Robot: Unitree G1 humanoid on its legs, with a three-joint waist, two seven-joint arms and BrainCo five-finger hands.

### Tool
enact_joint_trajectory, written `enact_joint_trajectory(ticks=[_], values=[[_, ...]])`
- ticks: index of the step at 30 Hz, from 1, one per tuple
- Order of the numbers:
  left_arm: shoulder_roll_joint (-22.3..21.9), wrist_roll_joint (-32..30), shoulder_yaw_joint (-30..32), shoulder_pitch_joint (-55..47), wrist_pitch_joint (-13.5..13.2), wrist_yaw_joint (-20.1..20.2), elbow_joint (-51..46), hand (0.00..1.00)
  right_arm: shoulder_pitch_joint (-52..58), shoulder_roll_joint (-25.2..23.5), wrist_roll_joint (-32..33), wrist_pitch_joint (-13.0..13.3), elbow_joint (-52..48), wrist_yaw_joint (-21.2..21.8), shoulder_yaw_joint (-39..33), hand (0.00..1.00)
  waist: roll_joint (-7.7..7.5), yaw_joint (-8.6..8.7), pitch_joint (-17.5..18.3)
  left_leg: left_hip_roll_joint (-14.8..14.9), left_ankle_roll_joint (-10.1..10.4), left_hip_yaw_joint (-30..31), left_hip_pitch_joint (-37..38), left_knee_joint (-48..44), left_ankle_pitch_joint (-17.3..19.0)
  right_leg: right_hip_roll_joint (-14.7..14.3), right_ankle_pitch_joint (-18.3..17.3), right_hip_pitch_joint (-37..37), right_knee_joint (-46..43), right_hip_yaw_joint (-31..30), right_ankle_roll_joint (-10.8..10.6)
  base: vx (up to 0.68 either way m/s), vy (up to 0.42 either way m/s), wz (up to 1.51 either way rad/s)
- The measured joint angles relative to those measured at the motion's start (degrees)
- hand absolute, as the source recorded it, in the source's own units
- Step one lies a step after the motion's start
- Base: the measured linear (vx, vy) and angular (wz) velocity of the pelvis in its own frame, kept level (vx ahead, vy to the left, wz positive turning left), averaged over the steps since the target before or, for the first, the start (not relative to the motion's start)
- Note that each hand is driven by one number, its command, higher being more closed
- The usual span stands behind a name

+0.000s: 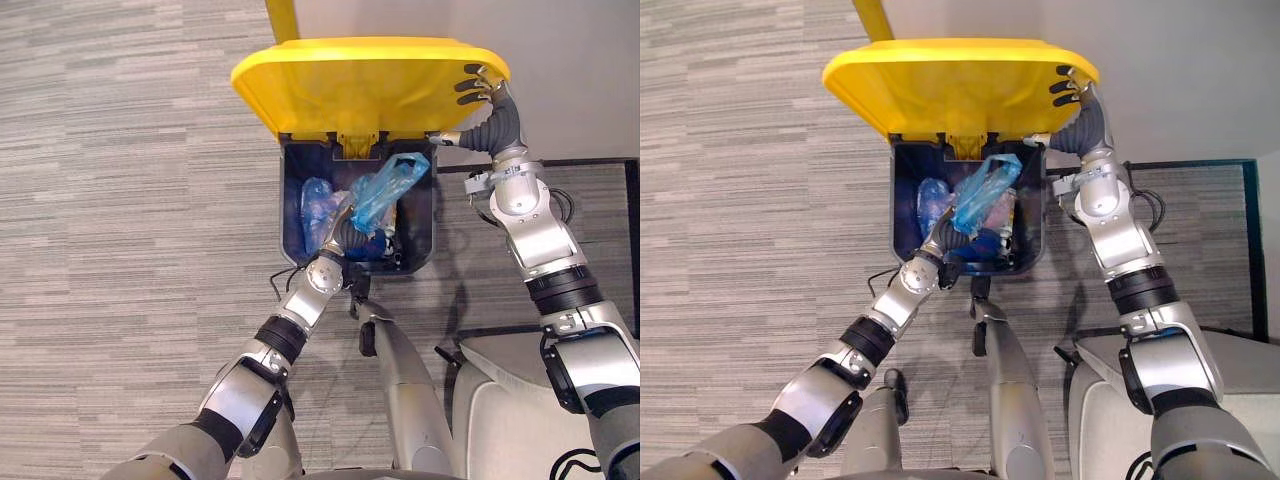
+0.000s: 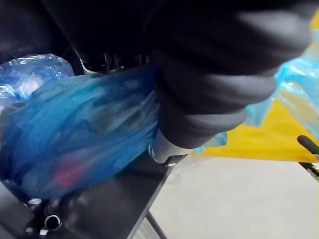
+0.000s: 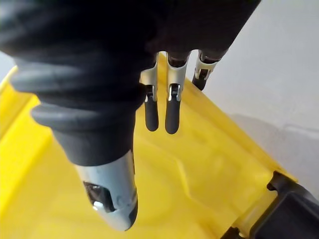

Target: Gather rubbish on tea table into small bin, then transfer packed bag to large trash can.

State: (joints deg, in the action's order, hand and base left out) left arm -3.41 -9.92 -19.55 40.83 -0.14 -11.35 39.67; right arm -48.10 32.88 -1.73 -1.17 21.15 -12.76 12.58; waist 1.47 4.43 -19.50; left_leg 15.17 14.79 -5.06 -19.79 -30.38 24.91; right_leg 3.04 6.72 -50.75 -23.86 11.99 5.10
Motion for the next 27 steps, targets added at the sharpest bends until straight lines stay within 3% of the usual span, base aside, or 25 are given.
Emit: enact_joint_trajectory(ticks=[5, 10, 15, 19, 23, 27], values=[[-0.53, -1.30, 0.07, -1.56, 0.99, -0.33, 0.88, 0.00, 0.90, -0.09, -0.05, -0.24, -0.03, -0.99, -1.25, 0.00, -1.02, -0.26, 0.01, -0.31, -0.09, -0.85, 1.40, 4.98, 0.72, 1.32, 0.27, 0.00, -0.16, 0.18, -0.79, -0.04, 0.000, 0.17], [-1.02, -1.94, 0.26, -0.74, 0.94, -1.14, 0.53, 0.00, 0.68, -0.27, -0.24, -0.07, -0.25, -0.46, -0.76, 0.00, -1.05, -0.15, 0.02, 0.97, 0.12, -0.63, 1.72, 2.20, 0.94, 0.25, -0.70, -0.65, -1.60, 1.23, 0.58, 0.04, -0.057, -0.07], [-1.14, -1.90, 1.96, -2.57, 0.97, -1.21, 0.15, 0.00, 2.00, -0.45, -1.24, -0.16, -0.26, -0.52, -1.02, 0.00, -1.40, -0.32, 0.33, 0.14, 0.54, -1.19, 4.42, 7.90, 0.12, 1.14, -1.20, -0.18, -1.97, 1.40, 0.67, 0.02, -0.033, 0.10], [-0.68, -0.99, 3.09, -3.10, 0.93, -1.25, -3.10, 0.00, 3.96, -0.54, -2.18, -0.25, -0.24, 0.71, -1.01, 0.00, -1.39, -0.26, 0.34, 0.63, 0.79, 0.46, 4.30, 4.81, 0.34, 1.06, -1.86, 0.99, -2.56, 2.71, 1.35, 0.02, -0.036, 0.05], [1.07, 1.67, 5.62, -10.90, -0.42, -1.20, -9.14, 0.00, 12.45, -1.53, -4.52, -0.70, 0.05, 1.33, -1.23, 0.00, -1.49, -0.31, 2.27, -0.29, -0.62, 2.10, 7.09, 11.05, -1.39, 1.79, -1.89, 4.27, -0.52, 3.80, 0.27, -0.04, -0.004, 0.21], [5.11, 5.50, 10.93, -20.64, -0.95, -1.04, -13.48, 0.00, 18.52, -4.02, -5.61, -1.07, 0.63, 5.33, -1.28, 0.00, -1.21, -0.81, 4.47, -0.94, -0.56, 7.61, 9.91, 13.97, -2.43, 1.14, -1.91, 7.68, 1.58, 5.48, 0.32, 0.03, 0.000, 0.13]])
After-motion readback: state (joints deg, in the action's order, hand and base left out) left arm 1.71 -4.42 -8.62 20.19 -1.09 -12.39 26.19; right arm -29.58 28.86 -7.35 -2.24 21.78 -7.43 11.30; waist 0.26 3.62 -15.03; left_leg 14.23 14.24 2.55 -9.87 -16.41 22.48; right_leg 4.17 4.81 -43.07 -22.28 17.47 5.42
